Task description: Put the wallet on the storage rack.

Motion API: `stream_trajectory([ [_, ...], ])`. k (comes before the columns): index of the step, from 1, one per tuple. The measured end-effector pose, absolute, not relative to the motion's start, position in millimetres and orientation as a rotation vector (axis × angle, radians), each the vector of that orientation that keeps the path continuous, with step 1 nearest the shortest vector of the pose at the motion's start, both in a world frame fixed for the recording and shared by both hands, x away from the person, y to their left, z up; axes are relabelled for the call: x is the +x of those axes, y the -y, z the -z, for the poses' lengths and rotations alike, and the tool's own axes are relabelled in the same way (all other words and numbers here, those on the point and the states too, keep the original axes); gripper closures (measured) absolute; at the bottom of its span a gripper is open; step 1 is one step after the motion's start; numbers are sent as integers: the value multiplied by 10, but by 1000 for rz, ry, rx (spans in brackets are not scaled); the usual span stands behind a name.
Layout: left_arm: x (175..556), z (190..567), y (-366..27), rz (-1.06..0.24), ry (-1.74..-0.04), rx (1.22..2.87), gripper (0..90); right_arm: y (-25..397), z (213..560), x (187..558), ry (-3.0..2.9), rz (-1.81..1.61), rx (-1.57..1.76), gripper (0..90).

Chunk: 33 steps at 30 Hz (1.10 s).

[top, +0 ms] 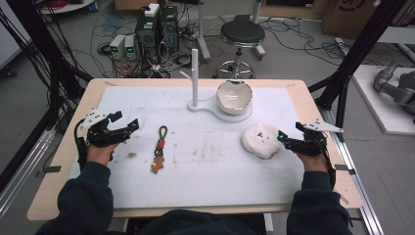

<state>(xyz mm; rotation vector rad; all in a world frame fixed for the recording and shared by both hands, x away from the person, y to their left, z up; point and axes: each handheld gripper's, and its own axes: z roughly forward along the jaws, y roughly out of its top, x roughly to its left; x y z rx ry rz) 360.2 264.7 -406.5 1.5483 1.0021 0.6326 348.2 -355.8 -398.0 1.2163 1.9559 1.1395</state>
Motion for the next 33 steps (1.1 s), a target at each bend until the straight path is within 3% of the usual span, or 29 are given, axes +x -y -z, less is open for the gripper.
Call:
stream_trajectory([
  [15, 3637, 4096, -2597, -609, -1017, 1556, 216, 3584, 4023, 3510, -1988, -1132, 1230, 208],
  [27, 3614, 4098, -2501, -591, -981, 1611, 219, 3500, 4457, 3915, -2227, -959, 1412, 238],
  [29, 3592, 4102, -2495, -590, -978, 1607, 219, 3557, 4471, 3933, -2249, -1004, 1428, 262],
  [30, 3584, 4105, -2491, -584, -977, 1607, 220, 3555, 4466, 3920, -2267, -1021, 1416, 389],
  [31, 3578, 4107, -2489, -582, -976, 1612, 220, 3555, 4466, 3920, -2267, -1021, 1416, 389],
  [32, 3574, 4109, -2478, -579, -974, 1611, 220, 3524, 4432, 3892, -2295, -1024, 1383, 535],
  [33, 3571, 4107, -2472, -575, -971, 1612, 220, 3524, 4432, 3892, -2295, -1024, 1383, 535],
])
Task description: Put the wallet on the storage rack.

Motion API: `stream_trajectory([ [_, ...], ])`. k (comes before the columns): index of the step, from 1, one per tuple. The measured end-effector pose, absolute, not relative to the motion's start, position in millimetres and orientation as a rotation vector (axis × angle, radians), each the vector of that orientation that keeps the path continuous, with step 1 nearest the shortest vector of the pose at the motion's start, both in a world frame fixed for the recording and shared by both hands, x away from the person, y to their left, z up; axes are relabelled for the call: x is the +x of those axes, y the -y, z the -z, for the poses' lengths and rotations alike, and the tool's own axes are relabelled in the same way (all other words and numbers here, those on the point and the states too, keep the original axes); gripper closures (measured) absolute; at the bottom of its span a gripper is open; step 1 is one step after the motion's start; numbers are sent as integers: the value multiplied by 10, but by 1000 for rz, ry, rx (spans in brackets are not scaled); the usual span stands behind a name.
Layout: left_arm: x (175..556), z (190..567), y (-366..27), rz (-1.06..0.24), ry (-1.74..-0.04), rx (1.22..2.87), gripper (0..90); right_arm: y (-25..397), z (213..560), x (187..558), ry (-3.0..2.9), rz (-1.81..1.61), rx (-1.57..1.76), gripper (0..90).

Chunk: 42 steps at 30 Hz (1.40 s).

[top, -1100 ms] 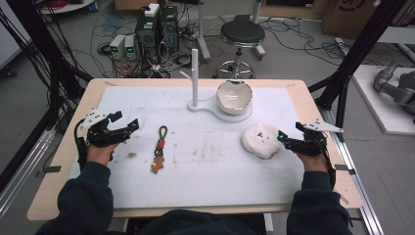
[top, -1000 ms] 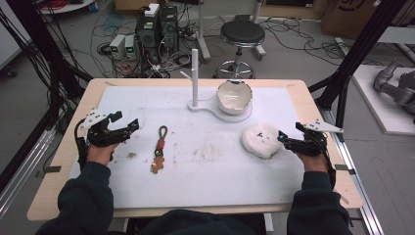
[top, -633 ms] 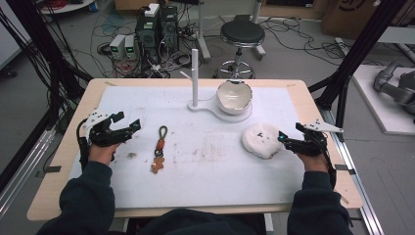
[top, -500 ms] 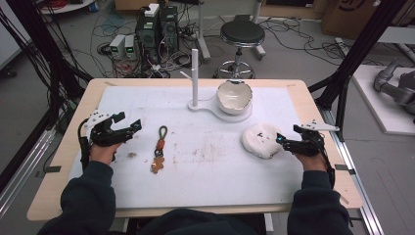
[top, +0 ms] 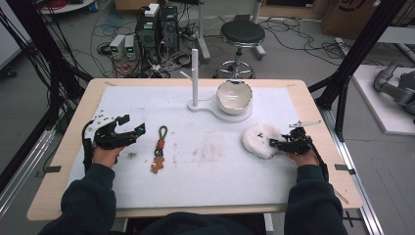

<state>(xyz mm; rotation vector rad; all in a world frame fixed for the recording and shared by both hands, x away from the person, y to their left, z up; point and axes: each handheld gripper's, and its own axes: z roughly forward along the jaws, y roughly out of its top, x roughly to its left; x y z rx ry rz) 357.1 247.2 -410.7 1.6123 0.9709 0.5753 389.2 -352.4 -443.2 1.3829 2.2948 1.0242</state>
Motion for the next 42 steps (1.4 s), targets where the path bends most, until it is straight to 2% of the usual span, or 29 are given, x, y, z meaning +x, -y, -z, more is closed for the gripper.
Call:
stream_trajectory([
  [2, 3573, 4108, -2465, -576, -968, 1610, 221, 3493, 4376, 3865, -2306, -976, 1348, 699],
  [5, 3588, 4121, -2460, -566, -970, 1618, 224, 3484, 4307, 3829, -2309, -948, 1309, 796],
  [14, 3599, 4117, -2299, -513, -937, 1637, 226, 3421, 4129, 3715, -2242, -1249, 1251, 812],
  [18, 3588, 4097, -2128, -443, -896, 1630, 227, 3146, 4023, 3644, -2217, -1381, 1181, 815],
  [29, 3521, 4087, -1438, -281, -700, 1751, 225, 2449, 3793, 3534, -2165, -1599, 950, 815],
  [39, 3519, 4147, -1191, -205, -654, 1801, 226, 2187, 3775, 3471, -2217, -1693, 835, 813],
  [41, 3502, 4156, -1153, -195, -611, 1830, 323, 2133, 3781, 3463, -2240, -1691, 811, 811],
  [42, 3490, 4159, -1146, -198, -575, 1852, 428, 2108, 3782, 3456, -2251, -1686, 799, 811],
])
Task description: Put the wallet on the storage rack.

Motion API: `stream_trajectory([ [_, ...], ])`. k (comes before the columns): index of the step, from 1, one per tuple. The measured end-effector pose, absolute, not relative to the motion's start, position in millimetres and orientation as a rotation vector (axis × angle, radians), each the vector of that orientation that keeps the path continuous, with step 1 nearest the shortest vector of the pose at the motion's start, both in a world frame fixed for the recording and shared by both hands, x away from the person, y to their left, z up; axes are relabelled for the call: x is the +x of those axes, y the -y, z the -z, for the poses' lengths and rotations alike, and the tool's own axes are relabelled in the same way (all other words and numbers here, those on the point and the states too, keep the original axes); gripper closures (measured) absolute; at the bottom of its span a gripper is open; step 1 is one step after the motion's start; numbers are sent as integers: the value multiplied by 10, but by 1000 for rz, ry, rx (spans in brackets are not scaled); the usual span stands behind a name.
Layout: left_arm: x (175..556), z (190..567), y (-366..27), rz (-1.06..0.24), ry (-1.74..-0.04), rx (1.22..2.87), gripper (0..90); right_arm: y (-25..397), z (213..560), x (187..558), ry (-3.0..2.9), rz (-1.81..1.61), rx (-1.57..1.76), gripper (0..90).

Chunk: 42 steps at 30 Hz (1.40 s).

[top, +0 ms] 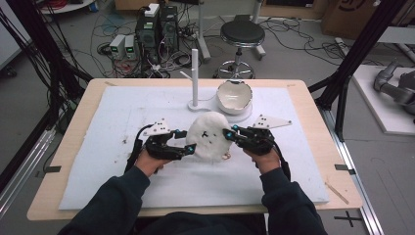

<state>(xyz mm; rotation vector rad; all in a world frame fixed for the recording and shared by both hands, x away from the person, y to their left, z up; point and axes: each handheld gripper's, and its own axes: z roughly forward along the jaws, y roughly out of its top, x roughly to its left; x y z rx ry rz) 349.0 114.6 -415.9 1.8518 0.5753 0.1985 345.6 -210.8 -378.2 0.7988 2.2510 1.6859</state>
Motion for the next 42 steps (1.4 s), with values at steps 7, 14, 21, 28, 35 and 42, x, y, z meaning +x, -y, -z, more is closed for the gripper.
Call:
stream_trajectory([
  [7, 3463, 4093, -1267, -304, -529, 1823, 764, 2052, 3809, 3455, -2290, -1622, 721, 739],
  [14, 3423, 4064, -1288, -301, -434, 1780, 787, 2044, 3971, 3589, -2448, -1589, 798, 411],
  [21, 3511, 4122, -1275, -271, -612, 1804, 437, 2075, 3890, 3505, -2371, -1533, 605, 765],
  [28, 3441, 4106, -1256, -325, -452, 1846, 748, 1996, 3884, 3446, -2332, -1480, 490, 650],
  [35, 3405, 4088, -1239, -304, -372, 1835, 768, 2031, 3972, 3572, -2460, -1553, 652, 535],
  [42, 3499, 4108, -1290, -282, -599, 1834, 486, 2027, 3883, 3489, -2391, -1541, 537, 753],
])
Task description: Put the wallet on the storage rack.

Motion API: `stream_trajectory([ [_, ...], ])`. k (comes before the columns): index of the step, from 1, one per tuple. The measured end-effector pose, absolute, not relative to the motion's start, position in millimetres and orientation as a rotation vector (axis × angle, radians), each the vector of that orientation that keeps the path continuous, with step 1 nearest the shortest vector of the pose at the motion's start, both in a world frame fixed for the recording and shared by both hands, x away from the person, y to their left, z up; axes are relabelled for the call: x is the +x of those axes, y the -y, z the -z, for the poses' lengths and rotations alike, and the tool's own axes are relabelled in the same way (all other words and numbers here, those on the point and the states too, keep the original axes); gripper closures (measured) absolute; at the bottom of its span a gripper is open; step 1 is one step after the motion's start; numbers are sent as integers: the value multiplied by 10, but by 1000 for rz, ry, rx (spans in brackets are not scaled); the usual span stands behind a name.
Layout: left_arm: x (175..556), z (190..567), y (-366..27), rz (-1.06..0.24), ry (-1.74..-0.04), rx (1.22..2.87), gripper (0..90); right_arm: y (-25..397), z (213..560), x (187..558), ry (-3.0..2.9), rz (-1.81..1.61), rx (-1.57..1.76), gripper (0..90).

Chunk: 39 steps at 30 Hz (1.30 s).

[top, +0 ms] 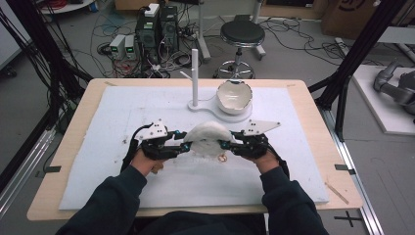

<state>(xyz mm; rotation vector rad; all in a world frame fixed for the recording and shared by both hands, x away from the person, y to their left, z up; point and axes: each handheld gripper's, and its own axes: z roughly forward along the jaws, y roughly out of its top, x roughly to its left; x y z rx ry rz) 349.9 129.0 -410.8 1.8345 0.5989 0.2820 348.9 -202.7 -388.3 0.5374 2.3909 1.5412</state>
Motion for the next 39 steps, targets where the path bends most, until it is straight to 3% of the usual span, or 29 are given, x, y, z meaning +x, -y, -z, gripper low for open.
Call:
stream_trajectory([
  [10, 3569, 4076, -1757, -399, -801, 1736, 243, 2154, 3586, 3489, -2261, -1366, 461, 753],
  [17, 3619, 4095, -2065, -448, -899, 1673, 242, 2242, 3247, 3687, -2189, -1281, 448, 755],
  [25, 3622, 4111, -2061, -456, -900, 1690, 242, 2318, 2924, 4074, -2142, -1175, 467, 754],
  [39, 3631, 4133, -2060, -441, -914, 1686, 243, 2340, 2932, 4713, -2105, -980, 449, 752],
])
